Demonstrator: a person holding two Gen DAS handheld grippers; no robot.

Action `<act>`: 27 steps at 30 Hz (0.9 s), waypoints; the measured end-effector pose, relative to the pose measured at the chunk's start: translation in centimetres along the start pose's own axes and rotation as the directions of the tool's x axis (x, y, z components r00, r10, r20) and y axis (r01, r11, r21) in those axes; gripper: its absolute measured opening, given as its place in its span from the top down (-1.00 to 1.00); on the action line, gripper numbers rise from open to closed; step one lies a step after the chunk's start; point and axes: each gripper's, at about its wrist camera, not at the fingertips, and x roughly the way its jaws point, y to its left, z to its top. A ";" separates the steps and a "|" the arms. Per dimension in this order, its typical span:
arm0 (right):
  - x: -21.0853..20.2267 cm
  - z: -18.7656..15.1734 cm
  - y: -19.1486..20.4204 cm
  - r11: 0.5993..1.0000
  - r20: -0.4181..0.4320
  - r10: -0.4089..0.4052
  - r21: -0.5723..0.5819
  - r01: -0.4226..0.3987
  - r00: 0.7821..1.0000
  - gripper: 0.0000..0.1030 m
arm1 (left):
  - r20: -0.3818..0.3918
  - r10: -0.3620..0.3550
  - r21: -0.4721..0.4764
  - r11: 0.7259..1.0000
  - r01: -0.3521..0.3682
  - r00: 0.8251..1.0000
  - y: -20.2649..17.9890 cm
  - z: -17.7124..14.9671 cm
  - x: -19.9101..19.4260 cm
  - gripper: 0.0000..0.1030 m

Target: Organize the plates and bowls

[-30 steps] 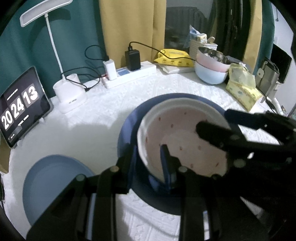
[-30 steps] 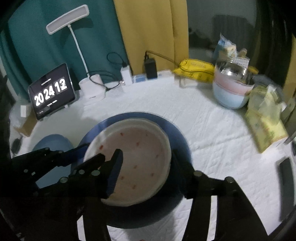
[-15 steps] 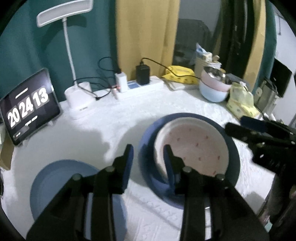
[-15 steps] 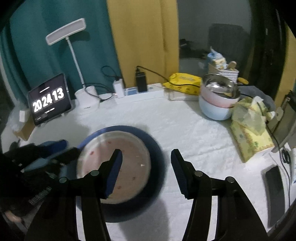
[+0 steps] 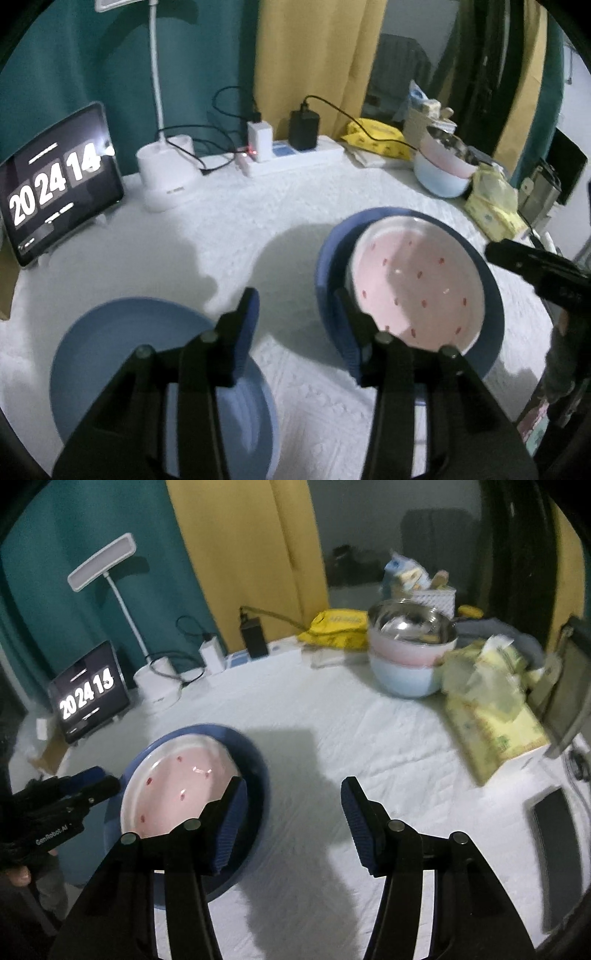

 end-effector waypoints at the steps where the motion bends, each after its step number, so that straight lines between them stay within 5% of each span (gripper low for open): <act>1: 0.4 -0.1 0.1 1.000 -0.014 0.004 0.002 -0.004 1.000 -0.12 | -0.005 0.004 0.010 1.000 -0.004 1.000 -0.2 -0.1 0.2 0.16; 6: 2.1 -0.5 0.5 1.000 -0.069 -0.012 0.005 0.012 0.998 -0.04 | -0.063 0.011 0.020 1.000 -0.010 0.998 -0.8 -0.3 1.6 0.16; 14: 3.3 -0.8 -0.3 1.000 -0.123 0.015 0.022 -0.013 0.992 0.01 | -0.046 0.067 0.045 0.997 -0.065 0.997 -1.6 -0.4 1.8 0.16; 22: 3.7 -1.2 -0.4 0.995 -0.105 0.038 0.098 -0.027 0.994 0.00 | -0.029 0.043 -0.042 0.998 -0.044 0.999 -1.0 -0.8 1.8 0.21; 27: 3.5 -1.4 0.2 0.991 -0.077 0.060 0.127 -0.050 0.995 0.35 | -0.005 0.033 -0.025 0.999 -0.033 0.999 -2.3 -1.0 1.6 0.75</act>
